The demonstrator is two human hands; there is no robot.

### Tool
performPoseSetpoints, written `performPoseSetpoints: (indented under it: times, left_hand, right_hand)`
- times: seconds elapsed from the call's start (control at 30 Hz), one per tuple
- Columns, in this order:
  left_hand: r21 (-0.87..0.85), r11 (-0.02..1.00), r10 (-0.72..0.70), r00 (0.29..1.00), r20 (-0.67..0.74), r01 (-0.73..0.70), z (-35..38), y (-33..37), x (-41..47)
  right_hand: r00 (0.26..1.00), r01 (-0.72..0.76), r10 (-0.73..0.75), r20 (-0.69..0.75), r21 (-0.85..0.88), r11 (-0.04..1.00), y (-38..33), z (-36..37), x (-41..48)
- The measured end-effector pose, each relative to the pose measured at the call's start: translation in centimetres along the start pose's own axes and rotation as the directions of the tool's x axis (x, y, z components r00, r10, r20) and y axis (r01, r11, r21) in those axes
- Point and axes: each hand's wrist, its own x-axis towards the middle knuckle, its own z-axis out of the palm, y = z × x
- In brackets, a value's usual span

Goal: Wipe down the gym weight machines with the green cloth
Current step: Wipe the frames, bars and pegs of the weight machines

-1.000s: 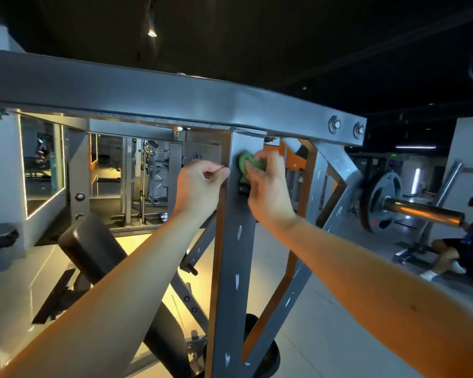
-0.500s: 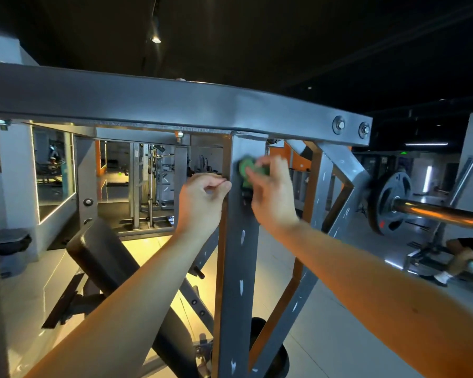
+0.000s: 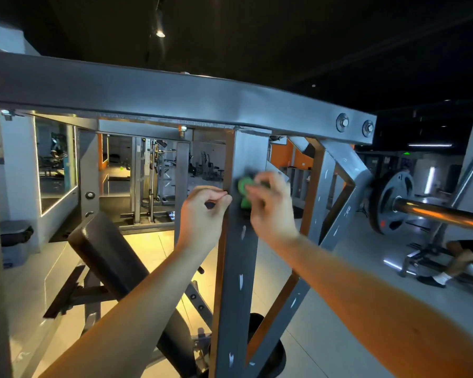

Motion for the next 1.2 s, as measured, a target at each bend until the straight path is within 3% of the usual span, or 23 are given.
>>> performPoseSetpoints:
  times: [0.1,0.2,0.27,0.37,0.47,0.53,0.63,0.77,0.93,1.03,1.1,1.2]
  left_hand:
    - [-0.021,1.0,-0.003,1.0,0.005,0.003,-0.1,-0.3,-0.3]
    - [-0.031,1.0,0.001,1.0,0.014,-0.001,-0.1,-0.6,-0.7]
    - [-0.047,0.999,0.012,1.0,-0.004,-0.012,-0.2,-0.8,-1.5]
    - [-0.044,0.998,0.039,0.999,0.004,-0.038,-0.4,-1.3,-2.5]
    - [-0.043,0.998,0.037,0.999,0.029,-0.035,-0.8,-1.9,-3.7]
    - [-0.067,0.998,-0.001,0.999,0.035,0.003,-0.8,-2.2,-4.1]
    - [-0.06,0.996,-0.062,0.997,0.035,0.064,-0.3,-2.7,-4.6]
    - [-0.026,0.993,-0.115,0.992,0.047,0.116,-0.3,-3.5,-5.4]
    - [0.0,0.993,-0.114,0.991,0.075,0.114,-0.7,-3.8,-6.9]
    - [0.016,0.992,-0.129,0.985,0.112,0.128,-0.9,-4.4,-7.8]
    - [-0.041,0.979,-0.192,0.974,0.123,0.199,-0.8,-4.5,-8.1]
    - [-0.028,0.982,-0.186,0.978,0.096,0.189,-0.5,-4.8,-8.4]
  right_hand:
    - [0.991,-0.029,0.025,-0.129,-0.028,0.999,0.4,-0.8,6.2]
    - [0.988,-0.02,0.01,-0.153,-0.061,0.998,0.6,0.3,5.3]
    - [0.995,0.011,-0.015,-0.1,-0.035,0.999,0.6,1.3,0.8]
    - [0.996,-0.01,0.007,0.09,0.034,0.999,0.1,2.0,-6.3]
    - [0.974,0.013,-0.033,0.224,0.091,0.996,-0.1,0.6,-6.9]
    - [0.982,0.008,-0.027,0.189,0.101,0.995,-0.6,-0.5,-3.0]
    - [0.997,-0.082,0.081,0.016,0.067,0.994,-1.2,-1.1,4.1]
    - [0.997,0.028,-0.027,-0.076,0.012,1.0,-1.0,0.5,4.3]
    - [0.982,0.116,-0.119,0.149,0.028,0.993,-0.8,1.8,-5.8]
    - [0.949,0.154,-0.167,0.267,0.069,0.986,-0.4,0.8,-5.6]
    - [0.971,0.086,-0.094,0.218,0.045,0.995,-0.3,-0.2,-2.3]
    - [0.995,-0.088,0.088,0.036,0.0,0.996,0.3,-1.2,2.7]
